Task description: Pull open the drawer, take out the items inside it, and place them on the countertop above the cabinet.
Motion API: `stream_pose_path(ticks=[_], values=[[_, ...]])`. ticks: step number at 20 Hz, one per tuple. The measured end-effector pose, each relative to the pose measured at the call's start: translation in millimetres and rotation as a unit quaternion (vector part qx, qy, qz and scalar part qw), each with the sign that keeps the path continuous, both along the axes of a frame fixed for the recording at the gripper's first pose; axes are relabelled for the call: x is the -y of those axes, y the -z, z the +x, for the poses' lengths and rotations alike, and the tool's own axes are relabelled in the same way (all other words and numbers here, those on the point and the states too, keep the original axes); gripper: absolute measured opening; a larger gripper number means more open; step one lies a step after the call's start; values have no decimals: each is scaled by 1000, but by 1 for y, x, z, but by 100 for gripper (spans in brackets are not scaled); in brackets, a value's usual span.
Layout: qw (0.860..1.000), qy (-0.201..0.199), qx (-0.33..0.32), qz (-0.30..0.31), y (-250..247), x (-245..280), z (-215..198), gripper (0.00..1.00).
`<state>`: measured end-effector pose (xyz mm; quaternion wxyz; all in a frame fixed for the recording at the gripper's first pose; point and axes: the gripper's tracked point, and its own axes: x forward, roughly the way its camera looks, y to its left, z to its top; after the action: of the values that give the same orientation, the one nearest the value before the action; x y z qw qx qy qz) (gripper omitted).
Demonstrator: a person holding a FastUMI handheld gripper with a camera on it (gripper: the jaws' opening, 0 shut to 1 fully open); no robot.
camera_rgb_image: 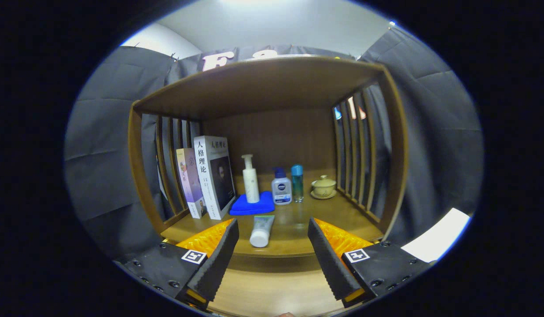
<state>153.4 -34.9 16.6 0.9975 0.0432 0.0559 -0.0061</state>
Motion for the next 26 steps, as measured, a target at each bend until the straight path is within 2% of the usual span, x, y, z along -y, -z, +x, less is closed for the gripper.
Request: stream_pose_path(ticks=[5,9,18,21,26], values=[[998,23,57,-31,8,3,-55,98],[997,27,66,-40,29,-7,-86,98],[998,24,56,3,78,-17,-140,98],[999,16,35,15,106,-24,-159,98],[999,3,-11,40,159,-40,-170,98]])
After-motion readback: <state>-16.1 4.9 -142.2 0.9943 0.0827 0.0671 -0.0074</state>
